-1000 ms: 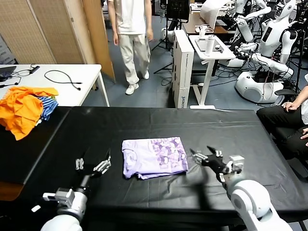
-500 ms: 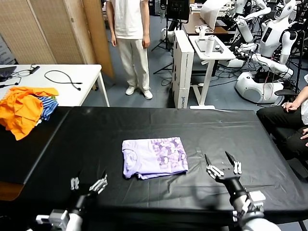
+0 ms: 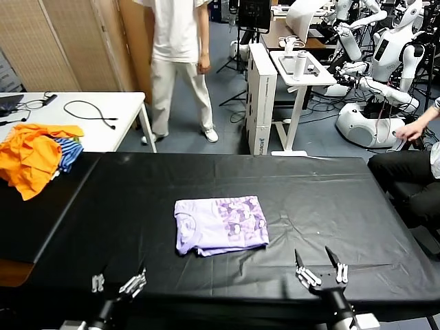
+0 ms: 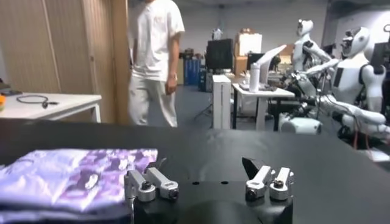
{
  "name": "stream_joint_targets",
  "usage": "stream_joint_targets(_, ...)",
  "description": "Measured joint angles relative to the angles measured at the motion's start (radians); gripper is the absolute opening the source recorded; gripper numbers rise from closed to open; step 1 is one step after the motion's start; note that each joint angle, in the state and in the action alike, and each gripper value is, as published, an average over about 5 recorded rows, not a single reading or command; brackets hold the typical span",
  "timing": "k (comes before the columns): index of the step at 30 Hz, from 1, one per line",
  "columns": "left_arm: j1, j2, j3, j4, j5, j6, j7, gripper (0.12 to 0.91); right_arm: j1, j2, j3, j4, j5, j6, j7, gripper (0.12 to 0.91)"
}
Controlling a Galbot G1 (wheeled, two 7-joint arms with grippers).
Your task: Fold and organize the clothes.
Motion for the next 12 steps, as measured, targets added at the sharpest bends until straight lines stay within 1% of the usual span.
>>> stream_joint_targets(5,0.015,-0.007,-0.004,0.0,-0.001,0.001,0.003,0.907,-0.024,0.008,-0.016,-0.006,-0.016,0.001,0.006,0.907)
stream_joint_targets(12,0.017,-0.007,-0.006,0.003,-0.001,0.003,0.011,0.907,-0.027,0.009,-0.017,-0.01,-0.017,-0.007,0.009,0.907)
